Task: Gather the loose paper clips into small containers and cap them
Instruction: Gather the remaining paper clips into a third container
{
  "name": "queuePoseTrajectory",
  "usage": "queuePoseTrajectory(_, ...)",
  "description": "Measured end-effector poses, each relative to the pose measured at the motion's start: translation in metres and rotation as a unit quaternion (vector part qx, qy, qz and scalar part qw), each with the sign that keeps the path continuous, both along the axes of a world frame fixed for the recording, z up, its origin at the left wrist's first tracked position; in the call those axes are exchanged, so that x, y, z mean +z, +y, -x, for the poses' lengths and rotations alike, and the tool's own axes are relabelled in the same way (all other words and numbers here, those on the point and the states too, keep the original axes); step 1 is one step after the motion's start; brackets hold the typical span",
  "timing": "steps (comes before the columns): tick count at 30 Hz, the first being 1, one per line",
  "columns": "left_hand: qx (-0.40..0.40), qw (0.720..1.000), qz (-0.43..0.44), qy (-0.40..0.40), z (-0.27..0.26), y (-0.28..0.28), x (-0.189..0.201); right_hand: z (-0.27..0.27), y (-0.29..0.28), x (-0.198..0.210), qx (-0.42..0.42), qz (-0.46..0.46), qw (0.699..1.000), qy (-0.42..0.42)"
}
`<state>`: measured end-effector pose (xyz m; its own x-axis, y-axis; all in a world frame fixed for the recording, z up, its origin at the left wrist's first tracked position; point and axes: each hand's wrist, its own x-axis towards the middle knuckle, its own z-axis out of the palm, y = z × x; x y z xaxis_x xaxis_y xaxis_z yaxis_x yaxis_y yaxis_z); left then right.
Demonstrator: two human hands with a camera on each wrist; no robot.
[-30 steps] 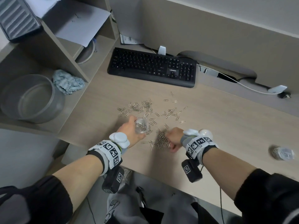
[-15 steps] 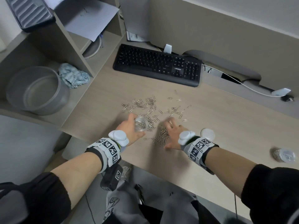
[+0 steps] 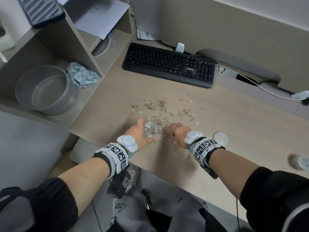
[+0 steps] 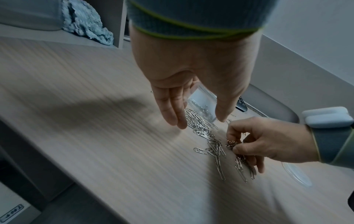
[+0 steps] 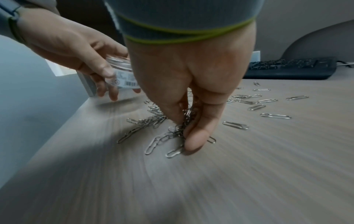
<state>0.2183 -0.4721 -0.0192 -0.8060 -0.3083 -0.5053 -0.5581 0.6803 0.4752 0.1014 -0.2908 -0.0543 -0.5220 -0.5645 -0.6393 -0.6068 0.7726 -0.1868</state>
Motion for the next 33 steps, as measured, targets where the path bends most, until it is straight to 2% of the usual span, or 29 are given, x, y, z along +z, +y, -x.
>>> queuePoseTrajectory(3,-0.006,1.0,0.007,0.002,0.003,0.002,0.0,0.012,0.005,0.006,-0.058,-0.017,0.998,0.011)
queuePoseTrajectory(6,-0.014,1.0,-0.001,0.011,0.01,0.01,0.001,0.024,0.01,0.026,-0.159,0.006,0.986,-0.051)
queuePoseTrajectory(7,-0.019,1.0,-0.002,0.011,0.013,0.014,0.002,0.026,0.012,0.034,-0.217,0.048,0.971,-0.082)
queuePoseTrajectory(9,-0.028,1.0,0.0,0.005,0.016,0.018,-0.001,0.023,0.008,0.049,-0.341,0.158,0.913,-0.157)
queuePoseTrajectory(10,-0.036,0.999,-0.001,0.004,0.019,0.022,-0.001,0.022,0.006,0.06,-0.372,0.198,0.888,-0.182)
queuePoseTrajectory(11,-0.043,0.999,-0.003,0.006,0.022,0.027,-0.001,0.021,0.005,0.069,-0.378,0.224,0.875,-0.204)
queuePoseTrajectory(13,-0.057,0.998,-0.016,0.018,0.028,0.038,0.001,0.02,-0.001,0.082,-0.361,0.252,0.869,-0.225)
queuePoseTrajectory(18,-0.079,0.995,-0.007,0.057,0.04,0.055,0.01,0.018,-0.007,0.092,-0.318,0.24,0.892,-0.213)
queuePoseTrajectory(25,-0.07,0.996,-0.017,0.053,0.048,0.057,0.017,0.018,0.002,0.099,-0.268,0.247,0.913,-0.184)
queuePoseTrajectory(33,-0.062,0.995,-0.044,0.069,0.051,0.055,0.016,0.032,0.005,0.093,-0.273,0.293,0.904,-0.153)
